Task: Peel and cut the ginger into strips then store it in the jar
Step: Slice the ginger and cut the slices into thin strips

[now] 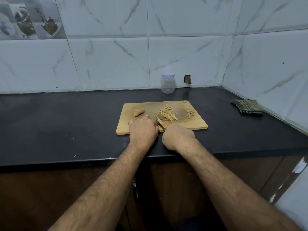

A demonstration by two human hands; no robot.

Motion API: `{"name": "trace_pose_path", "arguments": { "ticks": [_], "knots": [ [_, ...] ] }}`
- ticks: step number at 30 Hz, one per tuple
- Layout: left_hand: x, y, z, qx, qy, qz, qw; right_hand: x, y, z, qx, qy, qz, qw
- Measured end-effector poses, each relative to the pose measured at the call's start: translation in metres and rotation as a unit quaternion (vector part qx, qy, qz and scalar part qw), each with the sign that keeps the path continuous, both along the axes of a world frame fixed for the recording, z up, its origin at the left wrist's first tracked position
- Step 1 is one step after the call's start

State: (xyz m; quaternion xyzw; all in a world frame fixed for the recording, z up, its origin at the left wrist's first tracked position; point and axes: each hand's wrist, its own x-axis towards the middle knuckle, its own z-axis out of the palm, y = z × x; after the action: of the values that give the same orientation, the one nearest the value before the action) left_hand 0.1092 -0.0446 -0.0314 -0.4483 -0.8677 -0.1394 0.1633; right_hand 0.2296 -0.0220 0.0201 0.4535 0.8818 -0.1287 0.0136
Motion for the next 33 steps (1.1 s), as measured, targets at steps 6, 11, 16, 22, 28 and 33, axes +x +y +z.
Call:
{"name": "trace_pose_path", "arguments": {
  "ticks": [6,11,16,22,28,33],
  "knots": [
    [0.0,0.001,-0.001,-0.003,0.002,0.0,1.0,0.015,-0.004,-0.002,-0.017,-0.004,0.002,1.0],
    [-0.001,0.001,-0.004,0.01,-0.007,0.005,1.0,0.02,-0.006,-0.004,-0.003,-0.014,-0.011,1.0],
    [0.0,0.001,-0.004,0.017,-0.014,0.002,1.0,0.013,-0.002,-0.004,0.018,-0.005,-0.012,1.0],
    [-0.003,-0.001,-0.004,0.063,-0.048,0.025,0.997,0.011,-0.001,-0.004,0.032,0.019,-0.008,0.999],
    [-0.004,0.0,-0.005,0.076,-0.059,0.034,0.995,0.011,0.003,-0.005,0.037,0.007,0.005,0.999],
    [-0.003,0.0,-0.005,0.073,-0.066,0.033,0.995,0.006,0.022,-0.002,0.058,0.007,-0.02,0.998]
  ]
}}
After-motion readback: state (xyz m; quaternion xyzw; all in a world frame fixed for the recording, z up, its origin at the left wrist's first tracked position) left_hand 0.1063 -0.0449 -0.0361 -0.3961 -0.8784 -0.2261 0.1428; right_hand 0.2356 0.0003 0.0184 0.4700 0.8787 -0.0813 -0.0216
